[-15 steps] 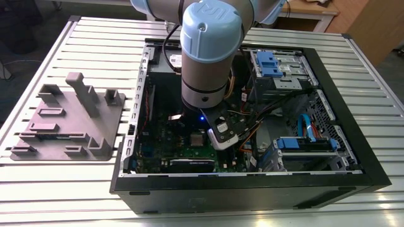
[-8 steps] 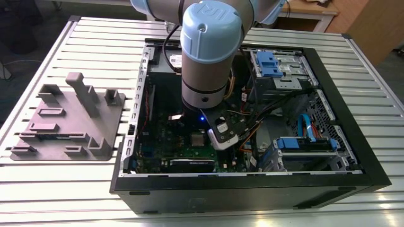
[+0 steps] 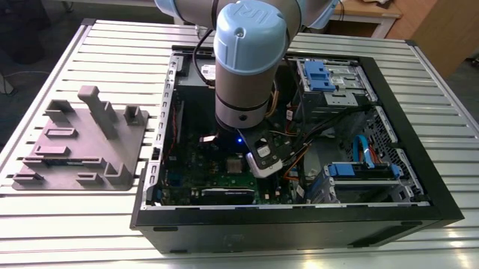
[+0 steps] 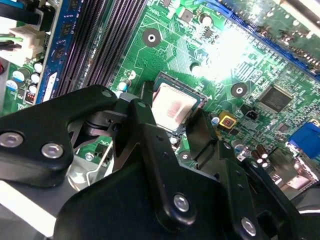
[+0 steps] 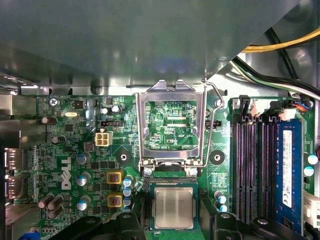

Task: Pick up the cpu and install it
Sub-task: 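Place the cpu into insertion slot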

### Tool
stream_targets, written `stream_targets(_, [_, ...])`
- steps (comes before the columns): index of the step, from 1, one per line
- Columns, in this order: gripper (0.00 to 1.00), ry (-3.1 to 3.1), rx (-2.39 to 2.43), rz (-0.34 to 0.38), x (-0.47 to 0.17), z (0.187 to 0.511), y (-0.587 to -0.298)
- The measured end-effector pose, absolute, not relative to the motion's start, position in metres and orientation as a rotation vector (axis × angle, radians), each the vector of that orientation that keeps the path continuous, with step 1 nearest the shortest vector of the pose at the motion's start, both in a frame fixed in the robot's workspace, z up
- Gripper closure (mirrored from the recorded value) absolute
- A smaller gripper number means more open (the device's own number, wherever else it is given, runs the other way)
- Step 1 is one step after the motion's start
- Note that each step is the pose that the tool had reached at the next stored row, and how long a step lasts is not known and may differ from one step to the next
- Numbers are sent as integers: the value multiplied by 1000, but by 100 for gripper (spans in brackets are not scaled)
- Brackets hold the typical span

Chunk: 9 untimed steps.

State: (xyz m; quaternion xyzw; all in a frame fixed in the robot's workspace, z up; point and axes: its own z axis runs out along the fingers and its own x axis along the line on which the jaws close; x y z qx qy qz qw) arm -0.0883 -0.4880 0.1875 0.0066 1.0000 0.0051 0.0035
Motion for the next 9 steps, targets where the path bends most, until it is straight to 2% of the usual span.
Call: stream_targets(9, [46, 3135, 21, 15, -88, 190, -488])
